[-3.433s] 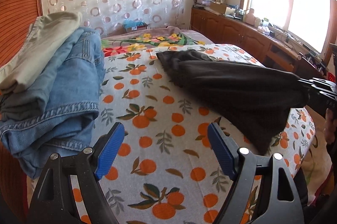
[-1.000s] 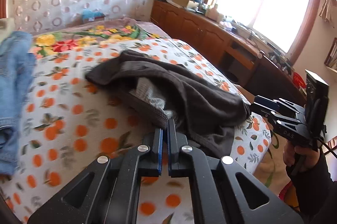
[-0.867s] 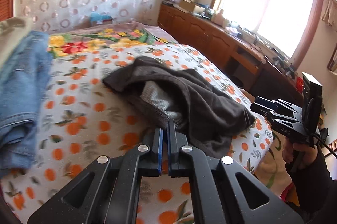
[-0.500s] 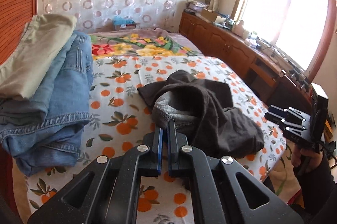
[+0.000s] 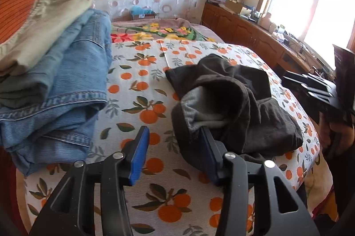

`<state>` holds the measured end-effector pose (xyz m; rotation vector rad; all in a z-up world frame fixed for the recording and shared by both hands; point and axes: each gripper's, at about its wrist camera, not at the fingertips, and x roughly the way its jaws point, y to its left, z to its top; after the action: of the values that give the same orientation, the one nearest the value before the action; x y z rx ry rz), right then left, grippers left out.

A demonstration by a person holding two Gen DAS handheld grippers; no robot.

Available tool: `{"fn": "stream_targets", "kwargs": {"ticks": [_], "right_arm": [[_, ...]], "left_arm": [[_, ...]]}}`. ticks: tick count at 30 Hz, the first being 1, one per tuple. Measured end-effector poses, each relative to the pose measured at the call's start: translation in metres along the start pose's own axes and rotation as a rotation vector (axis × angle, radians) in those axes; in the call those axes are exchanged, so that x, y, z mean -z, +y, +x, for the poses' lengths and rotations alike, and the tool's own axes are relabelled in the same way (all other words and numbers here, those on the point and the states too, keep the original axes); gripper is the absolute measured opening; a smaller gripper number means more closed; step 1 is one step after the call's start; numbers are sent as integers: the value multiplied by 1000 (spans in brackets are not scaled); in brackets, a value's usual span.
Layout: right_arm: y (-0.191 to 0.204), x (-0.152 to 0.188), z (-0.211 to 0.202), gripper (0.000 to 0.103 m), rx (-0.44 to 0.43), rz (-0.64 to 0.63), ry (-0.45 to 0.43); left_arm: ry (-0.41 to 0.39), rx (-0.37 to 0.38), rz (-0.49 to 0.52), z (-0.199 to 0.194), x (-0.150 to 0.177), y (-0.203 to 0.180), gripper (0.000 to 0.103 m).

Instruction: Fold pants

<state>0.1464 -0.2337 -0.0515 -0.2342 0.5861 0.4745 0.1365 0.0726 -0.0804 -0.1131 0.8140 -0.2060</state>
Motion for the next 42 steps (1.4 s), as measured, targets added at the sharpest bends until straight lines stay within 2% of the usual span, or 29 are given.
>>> {"fn": "stream_targets", "kwargs": {"ticks": [7, 13, 15, 19, 27, 32, 33, 35, 36, 39, 42], "right_arm": [[27, -44, 56, 40, -99, -100, 25], [48, -66, 118, 40, -192, -157, 92], [52, -71, 138, 40, -199, -183, 117], [65, -87, 177, 40, -238, -217, 166], [77, -98, 233, 40, -283, -245, 283], [82, -100, 243, 40, -283, -263, 275], [81, -98, 240, 26, -302, -267, 275], [83, -96, 232, 8, -333, -277, 275], [85, -94, 229, 4, -307, -289, 265], [76, -94, 213, 3, -291, -258, 214], [48, -99, 181, 3, -294, -162, 115]], "left_arm": [[-27, -27, 0, -12, -1, 16, 48], [-49, -101, -1, -17, 0, 37, 49], [-49, -123, -2, -15, 1, 44, 52], [-56, -118, -26, -14, 2, 56, 76], [-64, -127, -32, -13, 4, 62, 76], [-56, -133, -34, -16, 8, 63, 76], [-56, -134, -34, -16, 8, 62, 76], [-55, -134, -32, -16, 7, 59, 76], [-55, -135, -30, -17, 8, 57, 76], [-57, -128, -25, -18, 9, 51, 76], [-54, -124, -17, -16, 10, 44, 76]]}}
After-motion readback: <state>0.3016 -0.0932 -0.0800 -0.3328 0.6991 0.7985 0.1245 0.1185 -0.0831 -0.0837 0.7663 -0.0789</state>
